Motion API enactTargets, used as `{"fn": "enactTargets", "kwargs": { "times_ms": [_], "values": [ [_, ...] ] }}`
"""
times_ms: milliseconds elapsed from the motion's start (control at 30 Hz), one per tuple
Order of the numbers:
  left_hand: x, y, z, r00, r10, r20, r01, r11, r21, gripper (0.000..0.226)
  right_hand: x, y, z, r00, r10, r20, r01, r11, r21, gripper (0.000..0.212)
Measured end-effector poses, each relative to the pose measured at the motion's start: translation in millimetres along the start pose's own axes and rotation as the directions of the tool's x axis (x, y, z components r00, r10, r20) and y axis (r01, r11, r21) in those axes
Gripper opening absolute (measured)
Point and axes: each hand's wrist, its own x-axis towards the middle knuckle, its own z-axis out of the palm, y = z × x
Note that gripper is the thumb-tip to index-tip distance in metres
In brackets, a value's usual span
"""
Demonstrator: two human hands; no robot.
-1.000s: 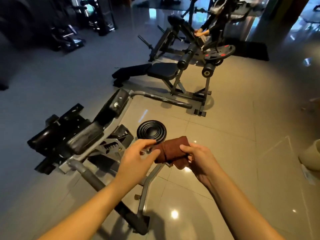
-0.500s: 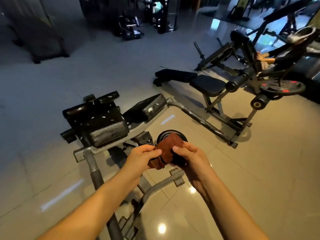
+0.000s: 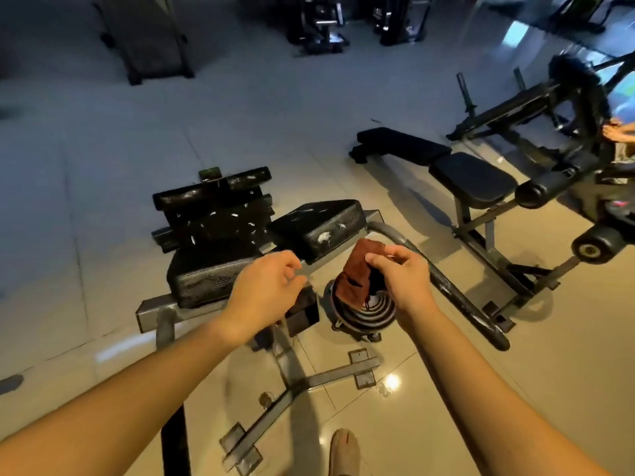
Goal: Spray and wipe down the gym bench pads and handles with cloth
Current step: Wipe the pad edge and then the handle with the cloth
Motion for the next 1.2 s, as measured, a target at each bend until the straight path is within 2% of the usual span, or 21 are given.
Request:
{"fn": "enactTargets", "kwargs": {
  "times_ms": [100,200,267,500,667,833,967,1067,1100,1200],
  "values": [
    [45.4,-7.3,2.0,0.989,0.099,-0.107,-0.06,0.947,0.316,0.033,61.5,-8.5,4.1,0.982,-0.18,-0.064,0.164,0.967,-0.195,0.02],
    [82.3,-15.3,9.2,0.988,0.153,-0.014,-0.13,0.884,0.449,0.047,109.2,-12.6,11.0,0.939,-0.335,-0.07,0.291,0.889,-0.354,0.019],
    [96.0,-18.7,14.0,0.98,0.188,0.063,-0.195,0.855,0.48,0.047,127.5,-6.9,17.3,0.928,-0.371,-0.029,0.332,0.86,-0.389,0.021],
    [114.2,-32.3,11.5,0.958,0.233,0.166,-0.283,0.85,0.445,0.051,143.5,9.9,14.1,0.901,-0.417,0.116,0.427,0.81,-0.403,0.044],
    [116.3,-40.0,13.4,0.957,0.222,0.186,-0.283,0.854,0.437,0.052,151.4,9.9,21.0,0.905,-0.417,0.086,0.407,0.788,-0.462,0.032],
    [116.3,-41.6,12.9,0.945,0.278,0.172,-0.326,0.853,0.408,0.051,102.0,14.5,51.6,0.897,-0.442,0.009,0.392,0.786,-0.478,0.013],
    [119.2,-47.9,16.4,0.935,0.33,0.126,-0.353,0.872,0.338,0.044,52.0,44.1,84.8,0.857,-0.494,0.149,0.495,0.704,-0.509,0.016],
    [118.1,-54.2,18.3,0.927,0.371,0.053,-0.371,0.892,0.258,0.036,54.9,47.3,80.8,0.835,-0.499,0.232,0.532,0.624,-0.573,0.016],
    [117.9,-55.2,18.7,0.926,0.376,0.041,-0.374,0.894,0.245,0.035,65.0,41.7,73.4,0.839,-0.505,0.201,0.518,0.633,-0.575,0.015],
    [119.8,-54.1,18.1,0.931,0.363,0.037,-0.361,0.902,0.237,0.034,109.3,14.3,46.7,0.87,-0.493,-0.01,0.407,0.73,-0.549,0.012]
  ]
}}
